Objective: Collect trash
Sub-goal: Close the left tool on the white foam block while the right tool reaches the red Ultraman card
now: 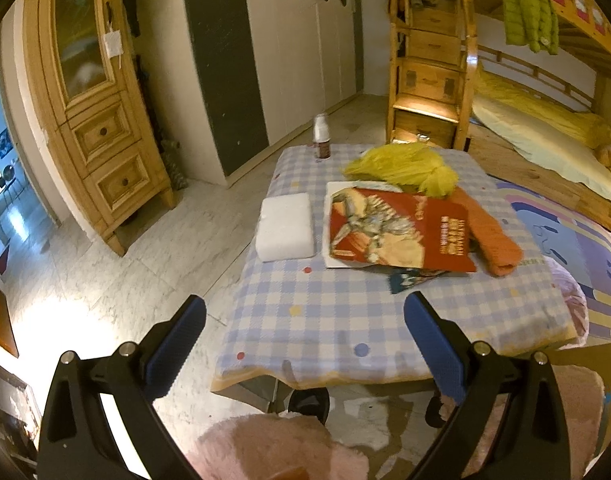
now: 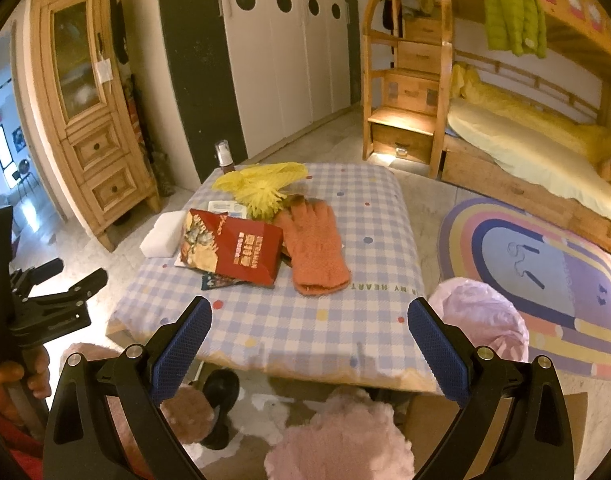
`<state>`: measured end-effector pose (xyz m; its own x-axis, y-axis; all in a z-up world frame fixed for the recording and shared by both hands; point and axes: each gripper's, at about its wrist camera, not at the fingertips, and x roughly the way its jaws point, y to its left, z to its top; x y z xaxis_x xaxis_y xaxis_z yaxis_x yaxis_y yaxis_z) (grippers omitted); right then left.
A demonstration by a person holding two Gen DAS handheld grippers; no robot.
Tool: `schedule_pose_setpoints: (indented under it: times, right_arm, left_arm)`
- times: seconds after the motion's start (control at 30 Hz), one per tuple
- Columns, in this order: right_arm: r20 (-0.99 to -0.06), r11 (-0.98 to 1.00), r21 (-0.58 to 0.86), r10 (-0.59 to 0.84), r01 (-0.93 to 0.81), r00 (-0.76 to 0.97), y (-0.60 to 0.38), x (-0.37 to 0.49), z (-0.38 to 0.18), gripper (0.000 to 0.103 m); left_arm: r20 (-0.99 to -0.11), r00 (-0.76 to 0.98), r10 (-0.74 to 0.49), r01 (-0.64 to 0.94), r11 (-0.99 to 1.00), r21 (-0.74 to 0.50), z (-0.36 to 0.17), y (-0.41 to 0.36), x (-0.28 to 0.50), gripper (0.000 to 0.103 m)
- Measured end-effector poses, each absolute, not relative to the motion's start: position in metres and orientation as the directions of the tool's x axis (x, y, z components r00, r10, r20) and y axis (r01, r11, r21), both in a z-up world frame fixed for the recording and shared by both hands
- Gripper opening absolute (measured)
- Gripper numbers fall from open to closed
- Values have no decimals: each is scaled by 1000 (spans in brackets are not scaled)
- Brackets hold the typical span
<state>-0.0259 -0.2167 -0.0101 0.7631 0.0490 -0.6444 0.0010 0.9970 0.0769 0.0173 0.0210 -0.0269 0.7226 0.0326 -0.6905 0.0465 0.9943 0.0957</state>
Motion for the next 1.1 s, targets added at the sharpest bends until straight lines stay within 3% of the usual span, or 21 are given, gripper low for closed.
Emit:
schedule_pose_setpoints:
  times: [0.3,0.53,0.83,1.1]
  right_arm:
    - [-615,996,86,44,11,787,-208,18,-30,97]
    - [-580,985,171,101,-1,809,-215,56,-43,97]
    - [-561,991,124,36,41,827,-213,100,-55,97]
    - [-563,985,161,45,56,825,-221,111,-68,97]
  left_arm:
    - [-702,711,36,7,998,58,-49,51,45,96]
    - [-715,698,25,7,999,41,-73,61,77,96]
    - [-753,658,-33,32,999,-16,-95,62,125,96]
    - [-786,618,-6,56,998,36,-109,53,160,84]
